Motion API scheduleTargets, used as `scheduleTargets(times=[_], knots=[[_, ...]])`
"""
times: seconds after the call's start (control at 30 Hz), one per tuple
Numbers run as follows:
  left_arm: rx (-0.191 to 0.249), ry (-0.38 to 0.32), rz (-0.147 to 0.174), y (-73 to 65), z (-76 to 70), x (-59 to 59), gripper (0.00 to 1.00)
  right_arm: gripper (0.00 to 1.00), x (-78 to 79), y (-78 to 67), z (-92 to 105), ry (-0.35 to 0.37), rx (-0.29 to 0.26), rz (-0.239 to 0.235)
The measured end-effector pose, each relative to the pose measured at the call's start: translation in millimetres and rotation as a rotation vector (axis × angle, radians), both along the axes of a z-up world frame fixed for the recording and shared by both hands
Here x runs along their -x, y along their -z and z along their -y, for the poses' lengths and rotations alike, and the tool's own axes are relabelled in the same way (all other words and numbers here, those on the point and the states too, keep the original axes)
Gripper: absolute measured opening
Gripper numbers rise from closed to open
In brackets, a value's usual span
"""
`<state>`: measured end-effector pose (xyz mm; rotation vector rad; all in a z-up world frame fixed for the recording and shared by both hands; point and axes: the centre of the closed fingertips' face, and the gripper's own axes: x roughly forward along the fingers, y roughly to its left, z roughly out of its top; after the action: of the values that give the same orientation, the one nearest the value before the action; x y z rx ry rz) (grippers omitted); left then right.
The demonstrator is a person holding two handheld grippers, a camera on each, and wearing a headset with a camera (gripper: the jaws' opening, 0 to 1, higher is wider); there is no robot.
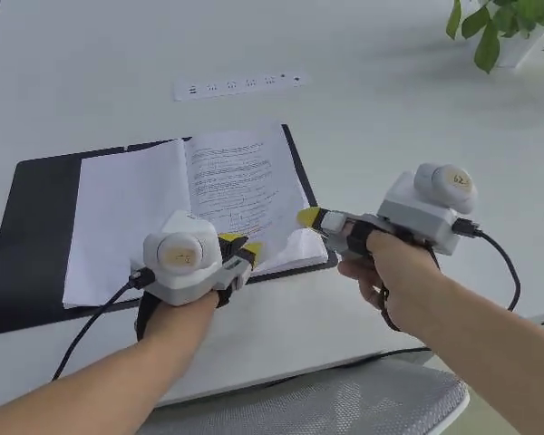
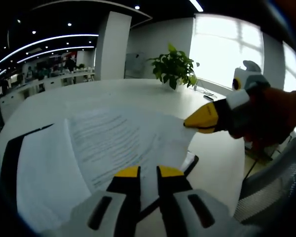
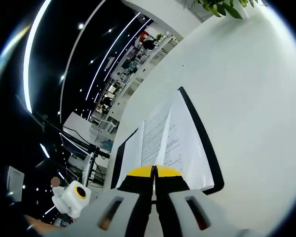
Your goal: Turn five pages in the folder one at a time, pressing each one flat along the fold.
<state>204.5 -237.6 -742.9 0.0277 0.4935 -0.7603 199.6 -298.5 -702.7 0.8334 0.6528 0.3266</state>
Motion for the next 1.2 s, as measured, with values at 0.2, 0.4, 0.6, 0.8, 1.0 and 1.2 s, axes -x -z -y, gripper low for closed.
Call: scheduleTargets(times=[0.2,0.4,0.6,0.8,1.0,1.2], knots=[[0.033,-0.004,0.033,-23.7,-12.9,3.7,0.12,0.00,3.6,-22.6,-15.8,-0.003,-0.026,0.037],[0.048,-0.027,0.068,-44.9,-39.6,3.4,0.13,0.00,1.2,-46.3,-37.9,-0.019,-0.061,0.084],[0.047,-0.051,0.094,-60.8,-73.7,6.6,0.13,0.00,-2.2,-65.7,-64.8,-0.044,-0.094,0.122],[0.044,-0.090,0.112,-70.9,-113.4,12.3,0.13,0.00,-1.9,-74.4,-100.6,-0.106,-0.095,0.149],[0.032,-0.132,0.113,-70.8,-150.4,18.6,0.13,0.00,-5.2,-70.3,-126.9,-0.153,-0.088,0.147],[0.027,-0.169,0.115,-70.9,-179.8,24.2,0.13,0.00,-5.4,-68.5,-158.7,-0.209,-0.059,0.149]])
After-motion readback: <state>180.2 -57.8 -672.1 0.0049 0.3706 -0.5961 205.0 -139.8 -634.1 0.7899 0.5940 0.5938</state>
